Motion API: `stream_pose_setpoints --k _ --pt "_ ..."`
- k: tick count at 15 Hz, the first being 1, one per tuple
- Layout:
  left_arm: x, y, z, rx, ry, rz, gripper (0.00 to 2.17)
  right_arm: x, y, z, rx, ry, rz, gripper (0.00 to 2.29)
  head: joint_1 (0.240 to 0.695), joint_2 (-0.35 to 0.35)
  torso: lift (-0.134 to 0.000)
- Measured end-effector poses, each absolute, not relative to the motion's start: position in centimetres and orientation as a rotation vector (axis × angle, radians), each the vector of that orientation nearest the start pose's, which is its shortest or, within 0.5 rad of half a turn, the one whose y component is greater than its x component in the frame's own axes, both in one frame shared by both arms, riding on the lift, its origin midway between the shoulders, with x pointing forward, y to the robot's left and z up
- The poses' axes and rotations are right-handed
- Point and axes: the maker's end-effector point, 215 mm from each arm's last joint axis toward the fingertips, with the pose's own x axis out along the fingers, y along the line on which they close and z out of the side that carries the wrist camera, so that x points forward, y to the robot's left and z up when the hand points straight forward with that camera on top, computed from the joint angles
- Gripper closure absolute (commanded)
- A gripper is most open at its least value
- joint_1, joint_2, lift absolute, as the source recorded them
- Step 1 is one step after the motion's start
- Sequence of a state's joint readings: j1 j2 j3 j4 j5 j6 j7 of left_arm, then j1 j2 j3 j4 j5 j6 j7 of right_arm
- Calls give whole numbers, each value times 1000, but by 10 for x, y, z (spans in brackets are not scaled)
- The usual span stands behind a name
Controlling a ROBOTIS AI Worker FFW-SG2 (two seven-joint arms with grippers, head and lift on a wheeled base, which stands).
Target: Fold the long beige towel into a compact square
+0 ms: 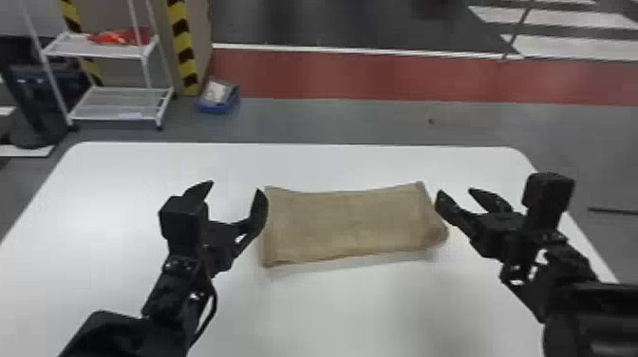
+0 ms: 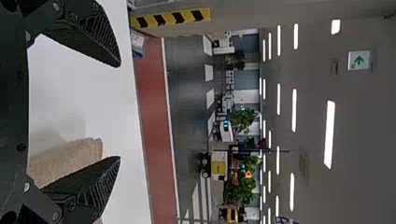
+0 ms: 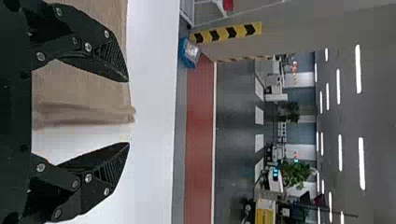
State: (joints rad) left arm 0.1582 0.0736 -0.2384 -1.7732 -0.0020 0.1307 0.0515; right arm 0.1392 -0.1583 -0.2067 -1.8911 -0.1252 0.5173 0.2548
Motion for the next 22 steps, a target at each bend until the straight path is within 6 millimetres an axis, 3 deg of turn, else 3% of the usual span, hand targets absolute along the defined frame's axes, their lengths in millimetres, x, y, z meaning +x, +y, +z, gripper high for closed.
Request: stream_pose_setpoints --k 1,3,4,7,11,16,22 --pt "536 99 -370 49 101 -241 1784 537 -351 -379 26 316 44 66 695 -242 -119" --pt "544 78 -381 40 136 -294 1882 538 -387 -385 69 324 -16 66 695 -292 -119" --pt "548 70 -396 38 197 -316 1882 540 -401 -388 88 329 -40 66 695 -308 -119" --pt "550 55 -428 27 329 -360 1882 558 -414 -394 129 340 -28 70 695 -340 -119" --pt "548 51 -437 38 347 -383 1882 582 -403 -398 141 358 23 70 695 -335 -119" --pt "552 59 -452 72 360 -375 1878 610 -366 -404 128 402 120 70 695 -282 -118" --pt "559 65 -461 84 355 -368 1878 617 -343 -433 172 518 211 218 695 -254 -118"
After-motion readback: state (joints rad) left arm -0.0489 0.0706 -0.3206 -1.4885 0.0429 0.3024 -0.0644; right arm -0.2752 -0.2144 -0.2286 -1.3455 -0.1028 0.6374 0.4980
